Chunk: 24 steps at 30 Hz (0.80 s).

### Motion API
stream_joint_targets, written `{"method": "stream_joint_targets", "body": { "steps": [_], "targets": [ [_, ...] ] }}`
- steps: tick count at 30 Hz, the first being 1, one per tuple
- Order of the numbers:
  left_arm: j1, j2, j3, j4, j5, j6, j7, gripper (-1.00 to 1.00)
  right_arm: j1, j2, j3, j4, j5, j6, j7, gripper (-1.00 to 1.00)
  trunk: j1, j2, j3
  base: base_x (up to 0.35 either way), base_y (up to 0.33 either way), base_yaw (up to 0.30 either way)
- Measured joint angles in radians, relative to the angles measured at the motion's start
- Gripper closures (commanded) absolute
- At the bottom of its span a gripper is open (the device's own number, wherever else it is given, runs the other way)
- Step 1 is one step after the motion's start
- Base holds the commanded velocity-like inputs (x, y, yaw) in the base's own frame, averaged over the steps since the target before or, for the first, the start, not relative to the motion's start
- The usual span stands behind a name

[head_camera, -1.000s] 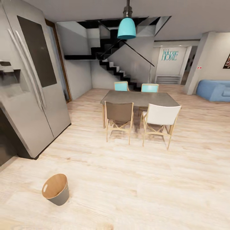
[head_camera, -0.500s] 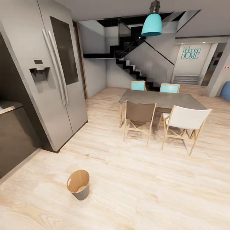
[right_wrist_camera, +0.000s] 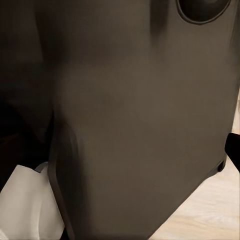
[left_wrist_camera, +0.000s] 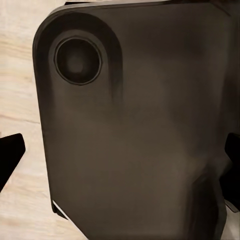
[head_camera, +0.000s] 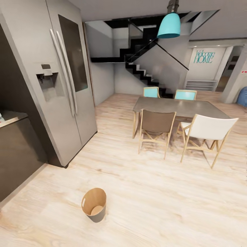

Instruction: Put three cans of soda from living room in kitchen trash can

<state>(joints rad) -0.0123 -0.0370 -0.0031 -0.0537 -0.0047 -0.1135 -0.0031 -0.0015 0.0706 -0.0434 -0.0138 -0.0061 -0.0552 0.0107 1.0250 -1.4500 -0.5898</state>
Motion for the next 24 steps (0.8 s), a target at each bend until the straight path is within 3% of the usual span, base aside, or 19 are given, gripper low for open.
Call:
{"method": "stream_joint_targets", "body": {
  "steps": [7,24],
  "targets": [
    [0.000,0.000,0.000,0.000,0.000,-0.001,0.000,-1.00,0.000,0.000,0.000,0.001,0.004,0.000,0.002,-1.00,0.000,0.000,-0.001,0.120,0.348,-0.154],
    [0.000,0.002,0.000,0.000,0.000,-0.002,0.000,-1.00,0.000,0.000,0.001,0.002,0.007,0.000,0.005,-1.00,0.000,0.000,-0.002,0.105,0.348,-0.041]
  ]
}}
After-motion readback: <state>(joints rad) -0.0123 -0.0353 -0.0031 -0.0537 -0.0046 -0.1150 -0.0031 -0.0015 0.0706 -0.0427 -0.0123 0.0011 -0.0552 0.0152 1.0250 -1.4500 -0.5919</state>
